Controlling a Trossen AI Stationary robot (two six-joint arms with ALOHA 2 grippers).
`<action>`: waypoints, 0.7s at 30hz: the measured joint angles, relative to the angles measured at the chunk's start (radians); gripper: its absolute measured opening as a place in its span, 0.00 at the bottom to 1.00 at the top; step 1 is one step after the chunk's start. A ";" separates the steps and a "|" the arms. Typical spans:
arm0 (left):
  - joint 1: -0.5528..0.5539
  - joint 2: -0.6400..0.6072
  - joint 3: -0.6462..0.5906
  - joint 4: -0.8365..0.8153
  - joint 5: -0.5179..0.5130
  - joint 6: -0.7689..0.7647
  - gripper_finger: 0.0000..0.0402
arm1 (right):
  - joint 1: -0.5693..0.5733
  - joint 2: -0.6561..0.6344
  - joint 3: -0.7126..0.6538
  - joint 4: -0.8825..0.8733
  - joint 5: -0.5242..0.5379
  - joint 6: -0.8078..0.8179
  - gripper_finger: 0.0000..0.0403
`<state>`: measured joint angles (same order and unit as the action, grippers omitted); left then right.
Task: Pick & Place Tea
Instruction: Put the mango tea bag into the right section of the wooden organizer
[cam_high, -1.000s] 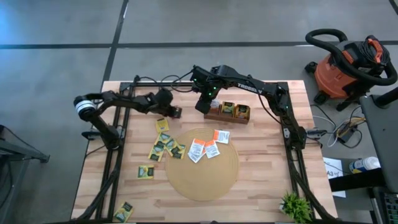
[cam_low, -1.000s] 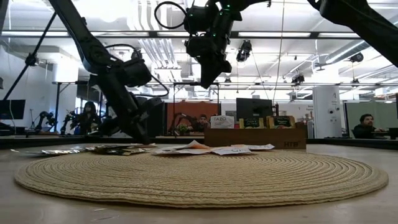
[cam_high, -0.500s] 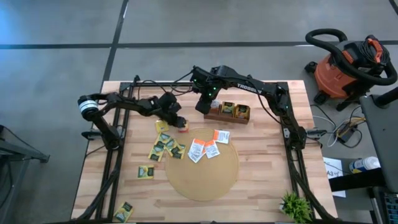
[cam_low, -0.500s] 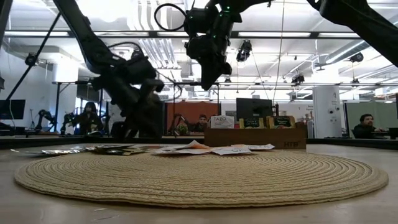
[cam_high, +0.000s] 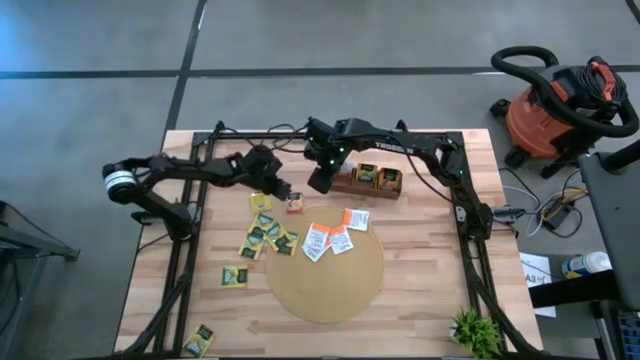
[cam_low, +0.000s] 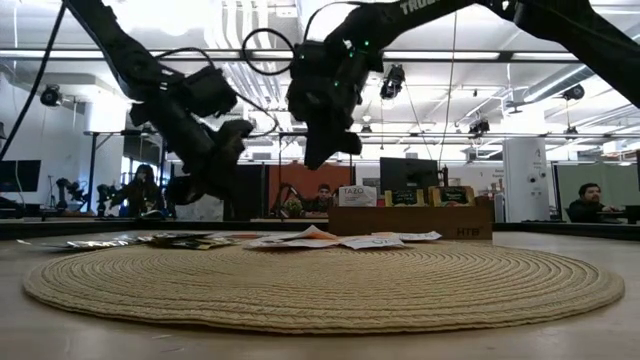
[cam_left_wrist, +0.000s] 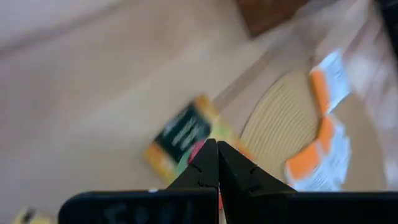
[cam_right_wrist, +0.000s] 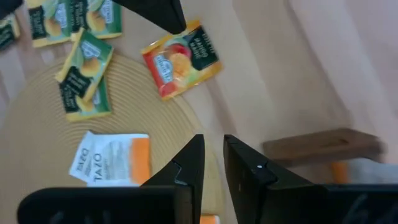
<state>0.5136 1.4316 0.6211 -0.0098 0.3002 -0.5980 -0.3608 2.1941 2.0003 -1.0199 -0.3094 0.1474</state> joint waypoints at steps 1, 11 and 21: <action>-0.005 0.000 -0.011 -0.009 0.001 0.003 0.00 | 0.001 0.000 -0.010 0.012 -0.007 0.003 0.15; -0.044 0.016 -0.108 0.044 -0.048 0.023 0.00 | 0.022 0.000 -0.088 0.147 -0.022 0.132 0.15; -0.051 0.009 -0.123 0.175 -0.051 0.019 0.00 | 0.049 0.000 -0.205 0.236 -0.084 0.265 0.15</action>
<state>0.4625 1.4410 0.4984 0.1657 0.2488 -0.5789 -0.3119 2.1941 1.7955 -0.7838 -0.3935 0.4126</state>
